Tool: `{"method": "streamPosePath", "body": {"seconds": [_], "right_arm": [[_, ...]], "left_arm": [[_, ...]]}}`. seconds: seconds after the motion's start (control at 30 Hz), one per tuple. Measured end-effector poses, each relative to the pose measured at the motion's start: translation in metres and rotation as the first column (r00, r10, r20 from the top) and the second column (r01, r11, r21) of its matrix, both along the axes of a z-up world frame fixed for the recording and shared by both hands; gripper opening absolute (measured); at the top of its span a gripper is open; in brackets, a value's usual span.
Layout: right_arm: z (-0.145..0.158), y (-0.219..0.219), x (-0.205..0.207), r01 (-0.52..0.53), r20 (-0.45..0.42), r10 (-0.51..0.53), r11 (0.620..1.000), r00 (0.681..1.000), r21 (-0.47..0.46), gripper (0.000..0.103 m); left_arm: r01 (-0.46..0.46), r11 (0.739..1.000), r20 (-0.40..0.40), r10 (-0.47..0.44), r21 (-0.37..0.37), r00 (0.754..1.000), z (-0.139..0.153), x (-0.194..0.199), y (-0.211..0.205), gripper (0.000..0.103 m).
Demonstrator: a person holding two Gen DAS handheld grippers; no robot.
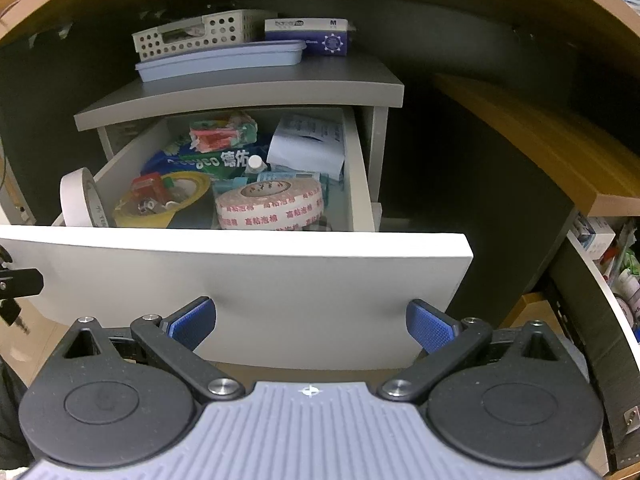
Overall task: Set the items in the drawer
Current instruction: 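Push the white drawer front inward with the open left gripper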
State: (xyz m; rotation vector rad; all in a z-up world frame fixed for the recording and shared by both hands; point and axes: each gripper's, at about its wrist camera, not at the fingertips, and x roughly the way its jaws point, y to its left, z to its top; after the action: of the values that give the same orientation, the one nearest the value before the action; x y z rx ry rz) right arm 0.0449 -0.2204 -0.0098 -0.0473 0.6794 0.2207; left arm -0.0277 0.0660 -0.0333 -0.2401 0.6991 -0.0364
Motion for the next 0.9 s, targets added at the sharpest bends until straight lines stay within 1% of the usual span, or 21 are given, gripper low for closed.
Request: {"method": "streamPosePath", "body": {"seconds": [0.27, 0.6, 0.8, 0.9], "right_arm": [[-0.003, 0.000, 0.008, 0.031, -0.015, -0.031, 0.999, 0.999, 0.021, 0.103], [-0.004, 0.004, 0.013, 0.045, -0.019, -0.045, 0.999, 0.999, 0.010, 0.103], [-0.005, 0.007, 0.015, 0.048, -0.018, -0.048, 0.999, 0.999, 0.001, 0.103], [-0.005, 0.007, 0.014, 0.048, -0.018, -0.048, 0.999, 0.999, -0.001, 0.103]], "left_arm": [[-0.021, 1.000, -0.017, 0.021, -0.002, 1.000, -0.001, 0.006, 0.002, 0.099], [-0.056, 0.998, -0.039, 0.056, 0.003, 0.998, -0.003, 0.018, 0.002, 0.099], [-0.084, 0.996, -0.059, 0.082, -0.026, 0.995, -0.004, 0.028, 0.006, 0.099], [-0.084, 0.996, -0.060, 0.083, -0.018, 0.995, -0.004, 0.033, 0.004, 0.099]]}}
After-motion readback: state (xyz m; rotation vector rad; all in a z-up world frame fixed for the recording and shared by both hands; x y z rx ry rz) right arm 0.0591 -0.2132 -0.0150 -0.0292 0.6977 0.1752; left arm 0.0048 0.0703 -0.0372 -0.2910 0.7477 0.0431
